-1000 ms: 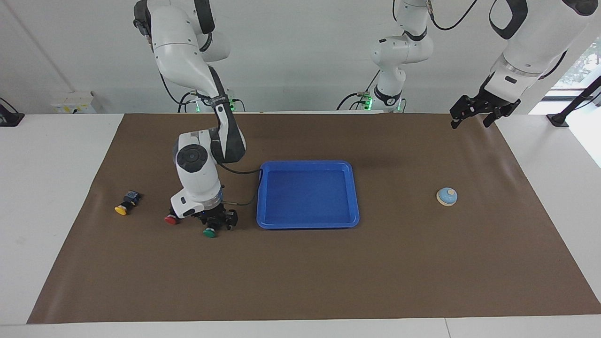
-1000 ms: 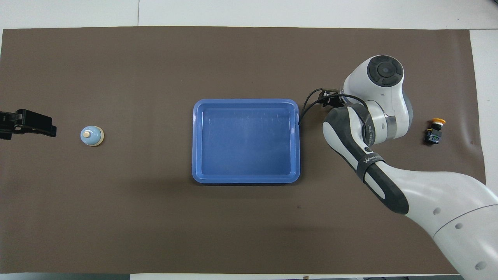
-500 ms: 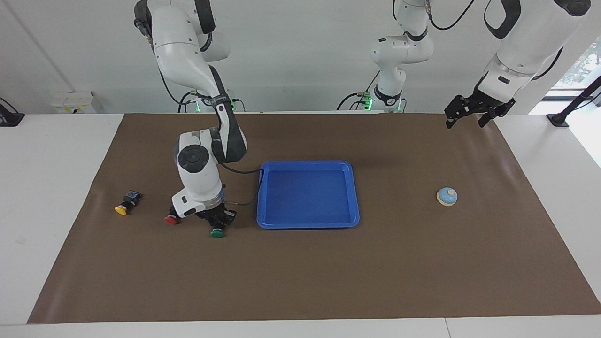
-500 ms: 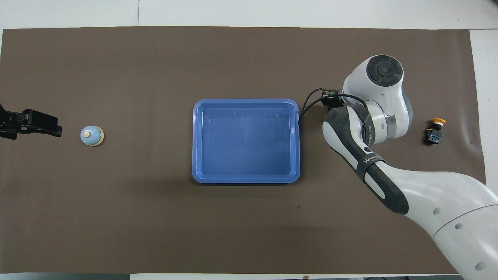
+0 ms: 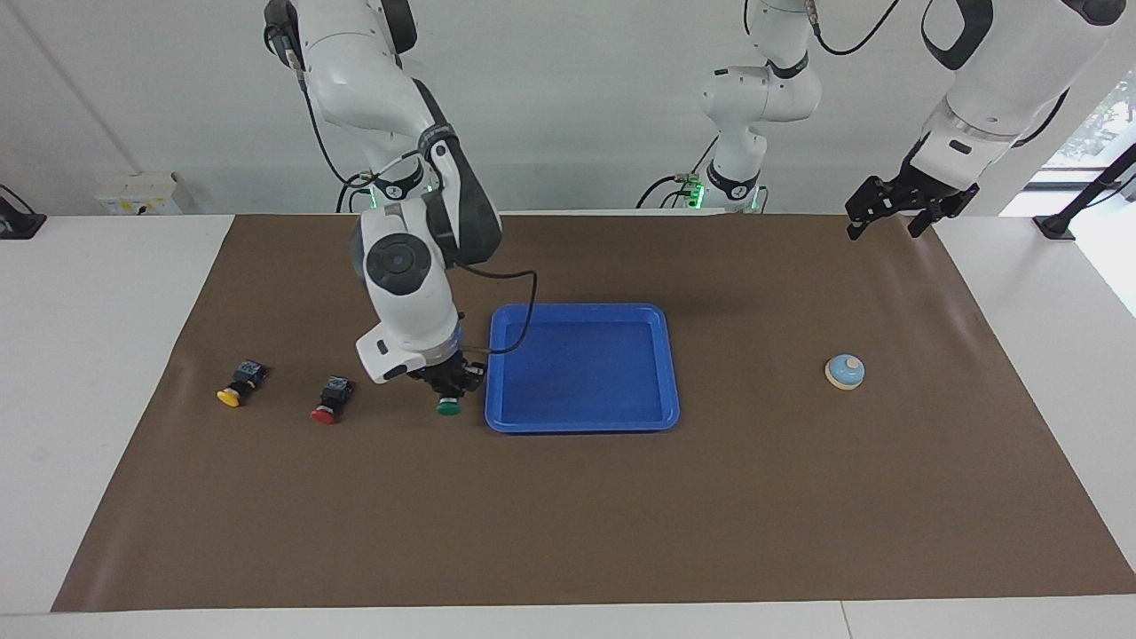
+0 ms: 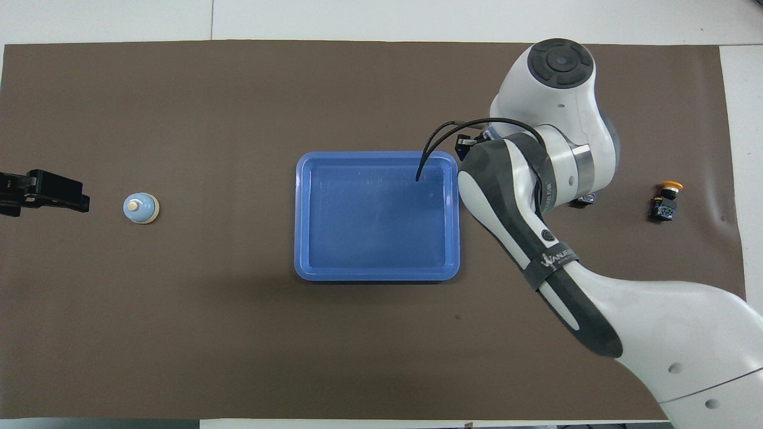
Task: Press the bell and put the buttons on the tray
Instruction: 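Carry the green button into the blue tray and release it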
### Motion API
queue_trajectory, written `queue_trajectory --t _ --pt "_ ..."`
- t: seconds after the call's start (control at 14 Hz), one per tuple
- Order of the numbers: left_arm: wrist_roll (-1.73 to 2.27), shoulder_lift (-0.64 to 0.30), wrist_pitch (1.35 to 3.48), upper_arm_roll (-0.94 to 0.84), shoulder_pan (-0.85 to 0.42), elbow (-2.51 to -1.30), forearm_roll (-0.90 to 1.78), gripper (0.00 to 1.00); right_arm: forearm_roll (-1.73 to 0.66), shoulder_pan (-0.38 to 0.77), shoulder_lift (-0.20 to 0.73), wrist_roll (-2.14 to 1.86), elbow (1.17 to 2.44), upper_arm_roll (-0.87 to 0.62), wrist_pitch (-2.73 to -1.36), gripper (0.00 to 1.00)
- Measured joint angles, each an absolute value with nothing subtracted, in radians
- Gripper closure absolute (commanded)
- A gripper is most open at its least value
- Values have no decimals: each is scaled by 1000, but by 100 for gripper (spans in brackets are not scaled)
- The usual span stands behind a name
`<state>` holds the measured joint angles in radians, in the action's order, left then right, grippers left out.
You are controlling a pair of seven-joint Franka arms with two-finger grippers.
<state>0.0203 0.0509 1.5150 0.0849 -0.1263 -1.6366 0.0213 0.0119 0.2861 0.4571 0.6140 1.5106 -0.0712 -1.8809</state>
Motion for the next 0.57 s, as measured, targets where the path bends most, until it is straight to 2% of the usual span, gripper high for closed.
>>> queue_trajectory --t 0.29,0.57 --pt "20 53 1504 84 -127 -1636 21 0 11 398 471 683 1538 -72 -1920 100" --pt "20 56 1494 80 -127 -1635 21 0 10 450 482 723 1663 -72 -2080 100"
